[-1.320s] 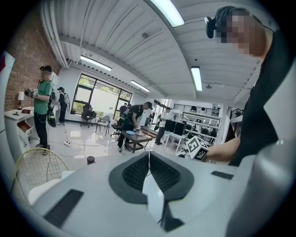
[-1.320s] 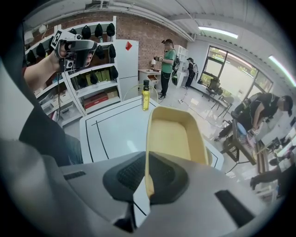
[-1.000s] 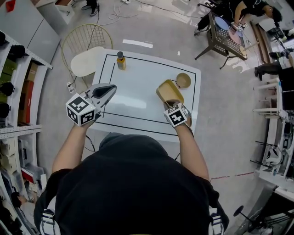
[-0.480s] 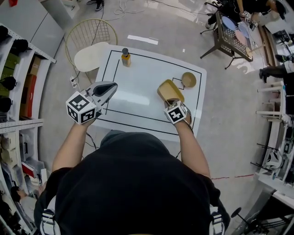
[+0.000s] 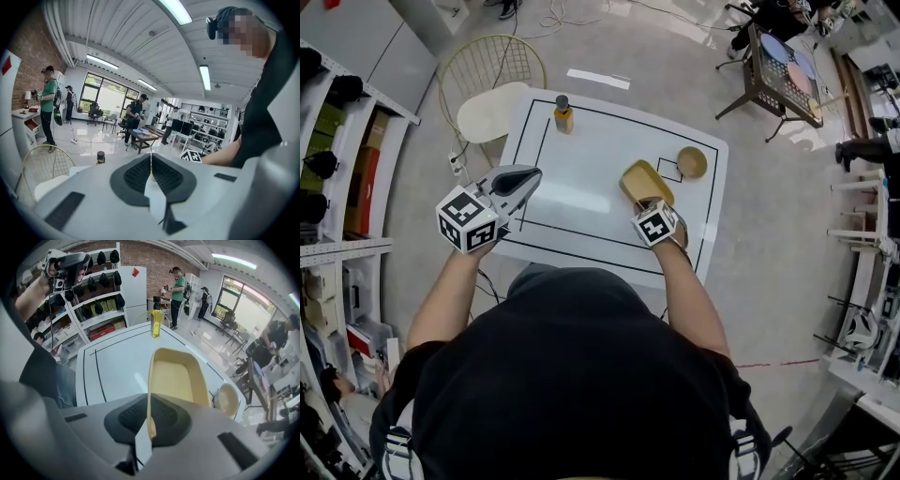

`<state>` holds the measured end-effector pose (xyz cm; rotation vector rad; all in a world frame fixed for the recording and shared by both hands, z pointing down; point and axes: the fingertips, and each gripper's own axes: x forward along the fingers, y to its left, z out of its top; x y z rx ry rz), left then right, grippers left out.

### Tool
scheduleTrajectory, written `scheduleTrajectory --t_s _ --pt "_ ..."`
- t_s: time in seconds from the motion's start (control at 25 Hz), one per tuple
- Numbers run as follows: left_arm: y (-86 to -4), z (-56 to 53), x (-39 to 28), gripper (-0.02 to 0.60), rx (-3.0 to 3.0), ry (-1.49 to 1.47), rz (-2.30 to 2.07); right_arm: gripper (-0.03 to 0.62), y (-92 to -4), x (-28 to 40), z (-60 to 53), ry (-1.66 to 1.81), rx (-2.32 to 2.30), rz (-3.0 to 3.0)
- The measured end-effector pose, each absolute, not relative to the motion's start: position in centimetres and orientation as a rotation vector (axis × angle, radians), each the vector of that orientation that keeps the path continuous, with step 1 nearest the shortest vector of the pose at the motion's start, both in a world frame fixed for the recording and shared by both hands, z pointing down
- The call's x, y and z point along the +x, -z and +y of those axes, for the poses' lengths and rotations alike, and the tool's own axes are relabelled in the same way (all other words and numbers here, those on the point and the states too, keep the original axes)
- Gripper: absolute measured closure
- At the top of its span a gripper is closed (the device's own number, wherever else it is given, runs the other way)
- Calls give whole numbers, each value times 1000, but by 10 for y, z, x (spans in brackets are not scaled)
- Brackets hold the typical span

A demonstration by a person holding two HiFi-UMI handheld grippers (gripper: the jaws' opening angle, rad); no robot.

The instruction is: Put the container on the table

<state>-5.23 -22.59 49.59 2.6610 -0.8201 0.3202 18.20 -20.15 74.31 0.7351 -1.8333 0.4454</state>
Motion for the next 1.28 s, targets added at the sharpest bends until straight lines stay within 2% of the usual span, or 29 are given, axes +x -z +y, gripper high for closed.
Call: scheduleTrajectory --t_s 1.28 --pt "-516 -219 -65 572 2622 -355 -823 580 -799 158 -204 -352 714 -1801"
